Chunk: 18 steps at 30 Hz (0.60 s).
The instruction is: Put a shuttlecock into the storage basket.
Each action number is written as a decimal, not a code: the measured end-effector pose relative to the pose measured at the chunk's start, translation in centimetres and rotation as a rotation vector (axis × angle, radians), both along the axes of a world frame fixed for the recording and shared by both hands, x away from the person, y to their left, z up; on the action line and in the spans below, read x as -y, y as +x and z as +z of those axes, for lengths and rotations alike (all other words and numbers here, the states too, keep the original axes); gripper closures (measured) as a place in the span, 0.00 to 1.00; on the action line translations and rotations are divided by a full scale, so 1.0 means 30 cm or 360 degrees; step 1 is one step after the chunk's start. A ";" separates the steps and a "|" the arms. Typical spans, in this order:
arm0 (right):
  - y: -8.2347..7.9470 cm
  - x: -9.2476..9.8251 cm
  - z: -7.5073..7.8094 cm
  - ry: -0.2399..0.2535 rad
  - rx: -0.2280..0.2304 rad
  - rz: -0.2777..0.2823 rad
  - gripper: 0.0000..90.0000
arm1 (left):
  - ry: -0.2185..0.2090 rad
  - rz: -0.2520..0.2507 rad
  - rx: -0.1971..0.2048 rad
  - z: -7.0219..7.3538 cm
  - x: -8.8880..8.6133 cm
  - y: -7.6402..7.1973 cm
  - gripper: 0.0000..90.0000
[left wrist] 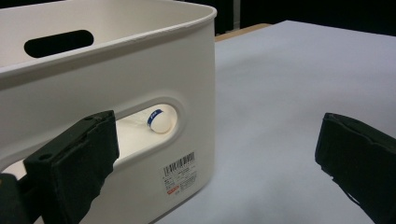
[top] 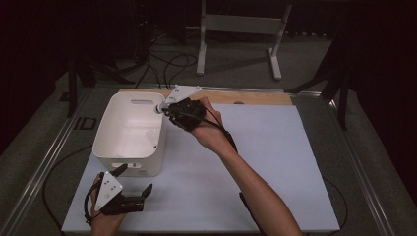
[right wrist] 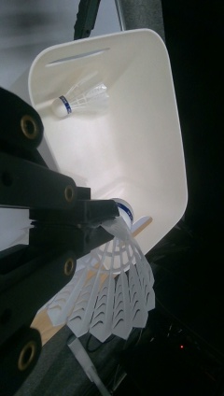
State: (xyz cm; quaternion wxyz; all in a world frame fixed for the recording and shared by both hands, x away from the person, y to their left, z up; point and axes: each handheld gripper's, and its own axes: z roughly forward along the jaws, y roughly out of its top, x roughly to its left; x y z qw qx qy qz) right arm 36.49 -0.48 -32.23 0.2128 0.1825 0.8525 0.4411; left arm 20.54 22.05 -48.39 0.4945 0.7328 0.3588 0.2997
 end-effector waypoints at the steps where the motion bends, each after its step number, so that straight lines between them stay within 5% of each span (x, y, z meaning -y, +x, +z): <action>1: 0.000 0.000 0.000 0.0000 0.0000 0.0000 0.99 | 0.0000 0.0000 0.0000 0.000 0.000 0.000 0.00; 18: -0.001 -0.034 -0.002 0.0012 0.0007 0.0033 0.99 | 0.0000 -0.0001 0.0000 0.000 0.001 0.001 0.00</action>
